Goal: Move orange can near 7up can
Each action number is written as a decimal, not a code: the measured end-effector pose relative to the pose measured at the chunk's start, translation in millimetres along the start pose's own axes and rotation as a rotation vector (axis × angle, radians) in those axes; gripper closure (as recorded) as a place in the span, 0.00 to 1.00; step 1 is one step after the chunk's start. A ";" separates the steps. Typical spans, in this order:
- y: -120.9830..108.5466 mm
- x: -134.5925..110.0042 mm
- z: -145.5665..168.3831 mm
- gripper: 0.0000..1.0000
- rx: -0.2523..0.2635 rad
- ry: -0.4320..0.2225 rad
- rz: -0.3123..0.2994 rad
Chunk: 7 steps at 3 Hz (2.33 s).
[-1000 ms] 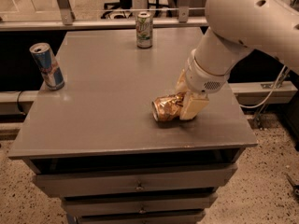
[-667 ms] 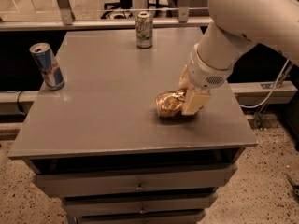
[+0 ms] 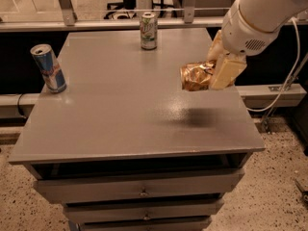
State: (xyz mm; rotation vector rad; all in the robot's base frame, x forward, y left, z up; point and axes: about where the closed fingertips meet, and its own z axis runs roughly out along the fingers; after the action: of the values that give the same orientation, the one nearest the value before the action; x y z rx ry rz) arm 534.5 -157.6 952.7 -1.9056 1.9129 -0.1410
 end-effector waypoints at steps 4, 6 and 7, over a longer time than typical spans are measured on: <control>-90.7 -32.1 53.1 1.00 0.154 -0.031 -0.158; -147.3 -45.5 91.1 1.00 0.194 -0.087 -0.217; -180.8 -49.9 113.1 1.00 0.208 -0.143 -0.235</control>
Offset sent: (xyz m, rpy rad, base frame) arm 0.0388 0.0159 -0.0083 0.0353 -0.0746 0.0202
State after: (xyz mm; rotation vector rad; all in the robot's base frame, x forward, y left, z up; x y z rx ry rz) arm 742.1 -91.9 929.1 -1.9363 1.5160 -0.2558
